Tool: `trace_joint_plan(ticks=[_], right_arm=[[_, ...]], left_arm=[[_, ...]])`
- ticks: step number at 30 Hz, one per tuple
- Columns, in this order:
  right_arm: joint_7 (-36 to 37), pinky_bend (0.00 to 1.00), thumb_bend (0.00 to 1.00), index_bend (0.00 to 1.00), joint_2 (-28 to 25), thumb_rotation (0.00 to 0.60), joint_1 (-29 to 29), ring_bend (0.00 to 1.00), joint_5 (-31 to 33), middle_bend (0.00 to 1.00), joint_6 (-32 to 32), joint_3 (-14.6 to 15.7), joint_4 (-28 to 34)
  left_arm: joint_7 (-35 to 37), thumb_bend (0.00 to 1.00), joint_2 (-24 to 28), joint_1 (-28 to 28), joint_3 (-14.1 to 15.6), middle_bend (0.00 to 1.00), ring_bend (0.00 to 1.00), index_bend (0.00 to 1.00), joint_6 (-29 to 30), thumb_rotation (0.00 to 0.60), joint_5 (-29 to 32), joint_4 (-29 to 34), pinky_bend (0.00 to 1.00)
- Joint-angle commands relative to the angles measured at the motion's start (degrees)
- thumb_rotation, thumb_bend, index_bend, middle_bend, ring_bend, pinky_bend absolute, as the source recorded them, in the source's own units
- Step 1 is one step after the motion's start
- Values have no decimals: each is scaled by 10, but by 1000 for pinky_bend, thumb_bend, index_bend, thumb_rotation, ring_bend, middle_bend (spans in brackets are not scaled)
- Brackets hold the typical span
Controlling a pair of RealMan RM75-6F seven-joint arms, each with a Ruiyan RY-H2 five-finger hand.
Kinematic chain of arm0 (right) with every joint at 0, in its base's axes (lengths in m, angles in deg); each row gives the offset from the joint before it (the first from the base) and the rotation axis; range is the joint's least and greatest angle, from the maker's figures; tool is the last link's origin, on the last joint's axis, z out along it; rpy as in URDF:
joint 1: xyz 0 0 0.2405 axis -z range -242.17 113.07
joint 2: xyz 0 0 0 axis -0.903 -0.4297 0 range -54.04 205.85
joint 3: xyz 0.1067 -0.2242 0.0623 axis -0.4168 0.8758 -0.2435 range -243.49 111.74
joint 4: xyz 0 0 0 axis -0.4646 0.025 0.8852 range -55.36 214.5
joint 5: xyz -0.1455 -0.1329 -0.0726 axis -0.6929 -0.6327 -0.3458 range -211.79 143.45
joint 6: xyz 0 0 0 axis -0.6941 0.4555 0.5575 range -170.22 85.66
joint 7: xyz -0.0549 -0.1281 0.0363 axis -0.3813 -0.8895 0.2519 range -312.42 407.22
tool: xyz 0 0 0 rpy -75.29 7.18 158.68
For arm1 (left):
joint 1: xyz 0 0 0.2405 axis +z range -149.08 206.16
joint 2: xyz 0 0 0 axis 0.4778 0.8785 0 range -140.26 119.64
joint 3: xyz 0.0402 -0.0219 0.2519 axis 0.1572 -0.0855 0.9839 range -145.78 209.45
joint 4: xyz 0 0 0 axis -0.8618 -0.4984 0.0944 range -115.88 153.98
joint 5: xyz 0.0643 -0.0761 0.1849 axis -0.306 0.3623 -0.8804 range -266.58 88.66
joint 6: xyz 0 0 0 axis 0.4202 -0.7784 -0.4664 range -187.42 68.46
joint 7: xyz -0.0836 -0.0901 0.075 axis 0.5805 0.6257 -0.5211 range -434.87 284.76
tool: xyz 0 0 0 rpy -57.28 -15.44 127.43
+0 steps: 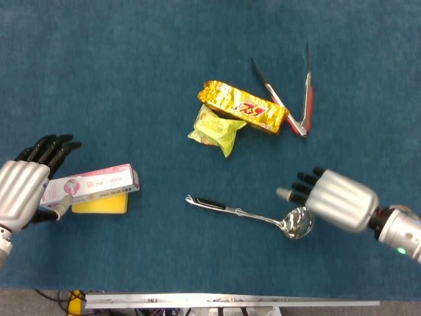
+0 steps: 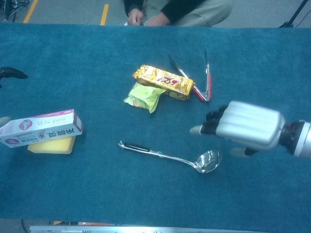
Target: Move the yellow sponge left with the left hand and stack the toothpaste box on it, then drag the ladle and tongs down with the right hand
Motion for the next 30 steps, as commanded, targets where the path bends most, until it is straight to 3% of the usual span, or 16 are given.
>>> trace_joint_plan(ticks=[1, 8, 15, 23, 30], right_arm=[[22, 438, 176, 155, -11, 600, 5, 252, 22, 343, -20, -29, 0], [46, 438, 176, 161, -6, 600, -6, 252, 109, 348, -8, -99, -24], [-7, 438, 176, 197, 27, 600, -44, 252, 209, 360, 47, -154, -65], [-114, 422, 173, 200, 87, 600, -93, 252, 322, 366, 94, -181, -129], [-175, 415, 165, 200, 131, 600, -124, 248, 382, 366, 103, -179, -180]], left_arm=[[1, 342, -1, 0, 0, 79, 53, 106, 0, 600, -1, -1, 188], [7, 342, 2, 3, 3, 78, 53, 106, 4, 600, -3, -4, 188], [15, 342, 9, 11, 8, 78, 53, 106, 13, 600, -5, -7, 188], [29, 342, 14, 19, 13, 78, 53, 106, 20, 600, -7, -14, 188], [46, 342, 17, 28, 16, 78, 53, 106, 30, 600, -11, -24, 189]])
